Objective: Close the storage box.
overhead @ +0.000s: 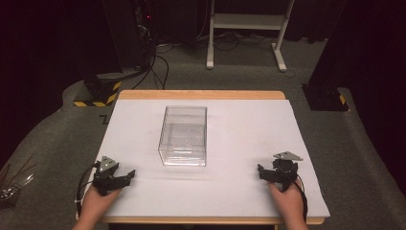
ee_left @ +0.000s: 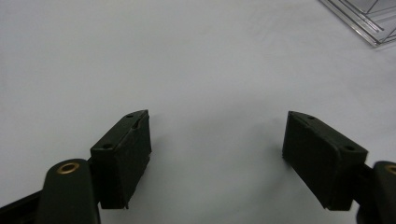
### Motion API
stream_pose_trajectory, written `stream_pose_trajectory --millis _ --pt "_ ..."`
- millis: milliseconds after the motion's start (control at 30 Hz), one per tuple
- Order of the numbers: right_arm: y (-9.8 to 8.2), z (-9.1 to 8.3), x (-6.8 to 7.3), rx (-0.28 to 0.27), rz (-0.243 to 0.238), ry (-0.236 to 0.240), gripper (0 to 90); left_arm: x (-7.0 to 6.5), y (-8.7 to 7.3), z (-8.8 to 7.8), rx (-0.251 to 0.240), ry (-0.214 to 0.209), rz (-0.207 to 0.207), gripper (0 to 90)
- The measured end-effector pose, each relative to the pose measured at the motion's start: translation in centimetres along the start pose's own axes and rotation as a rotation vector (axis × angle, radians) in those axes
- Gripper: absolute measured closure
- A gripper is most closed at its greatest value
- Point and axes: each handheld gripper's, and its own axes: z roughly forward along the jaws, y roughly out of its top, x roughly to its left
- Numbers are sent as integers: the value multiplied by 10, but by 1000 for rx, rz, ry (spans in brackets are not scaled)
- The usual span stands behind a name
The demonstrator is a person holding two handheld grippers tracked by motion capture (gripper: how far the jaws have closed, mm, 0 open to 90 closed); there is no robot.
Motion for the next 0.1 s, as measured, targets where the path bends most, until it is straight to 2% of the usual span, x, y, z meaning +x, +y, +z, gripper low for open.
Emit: stream_pose_trajectory --millis 100 --pt "0 0 0 0 0 0 95 0 0 0 1 -4 -1 229"
